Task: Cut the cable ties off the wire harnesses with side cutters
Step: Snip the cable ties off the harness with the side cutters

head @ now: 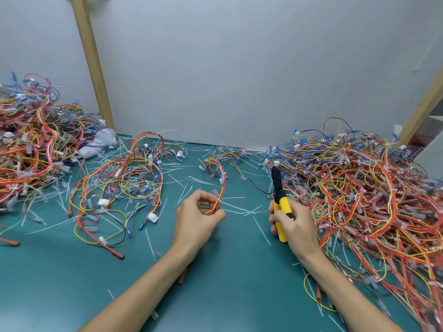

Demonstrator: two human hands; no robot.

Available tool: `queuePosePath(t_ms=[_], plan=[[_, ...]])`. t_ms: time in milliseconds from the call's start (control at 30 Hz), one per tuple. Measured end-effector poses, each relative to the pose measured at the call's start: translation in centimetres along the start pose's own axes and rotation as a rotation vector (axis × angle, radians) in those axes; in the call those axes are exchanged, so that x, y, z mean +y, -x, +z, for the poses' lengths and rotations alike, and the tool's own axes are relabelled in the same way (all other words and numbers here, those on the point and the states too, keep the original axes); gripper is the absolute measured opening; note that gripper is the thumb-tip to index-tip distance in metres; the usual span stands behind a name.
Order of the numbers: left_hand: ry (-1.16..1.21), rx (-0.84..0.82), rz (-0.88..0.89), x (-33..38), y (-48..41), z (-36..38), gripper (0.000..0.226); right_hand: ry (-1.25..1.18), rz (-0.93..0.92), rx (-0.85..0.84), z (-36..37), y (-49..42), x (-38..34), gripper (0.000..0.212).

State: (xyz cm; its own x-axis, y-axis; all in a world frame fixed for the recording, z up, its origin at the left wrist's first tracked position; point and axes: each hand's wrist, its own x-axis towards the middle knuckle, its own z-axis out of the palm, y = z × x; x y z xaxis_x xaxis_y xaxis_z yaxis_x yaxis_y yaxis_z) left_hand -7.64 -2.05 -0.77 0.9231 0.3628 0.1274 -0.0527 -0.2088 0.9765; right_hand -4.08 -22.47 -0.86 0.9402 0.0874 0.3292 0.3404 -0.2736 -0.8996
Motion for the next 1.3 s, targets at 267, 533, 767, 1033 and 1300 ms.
queuePosePath(t_ms=[267, 533, 767, 1033, 1300], plan=[[0.175, -0.106, -0.071, -0.3, 0.0, 0.2, 0.011, 0.513, -0.177, 0.114, 0.4, 0.5, 0.2, 0.014], [0.677, -0.143, -0.242, 0.8, -0.4, 0.0, 0.005, 0.928, -0.286, 0.039, 0.8, 0.6, 0.2, 0.043], [0.796, -0.211, -0.358, 0.9, -0.4, -0.1, 0.015, 0.901, -0.347, 0.051, 1.0, 0.9, -0.4, 0.045], [0.784, -0.330, -0.399, 1.1, 0.2, 0.2, 0.012, 0.887, -0.333, 0.043, 1.2, 0.9, -0.4, 0.042], [0.788, -0.364, -0.420, 1.1, 0.3, 0.2, 0.013, 0.893, -0.360, 0.020, 1.0, 1.0, -0.4, 0.034]])
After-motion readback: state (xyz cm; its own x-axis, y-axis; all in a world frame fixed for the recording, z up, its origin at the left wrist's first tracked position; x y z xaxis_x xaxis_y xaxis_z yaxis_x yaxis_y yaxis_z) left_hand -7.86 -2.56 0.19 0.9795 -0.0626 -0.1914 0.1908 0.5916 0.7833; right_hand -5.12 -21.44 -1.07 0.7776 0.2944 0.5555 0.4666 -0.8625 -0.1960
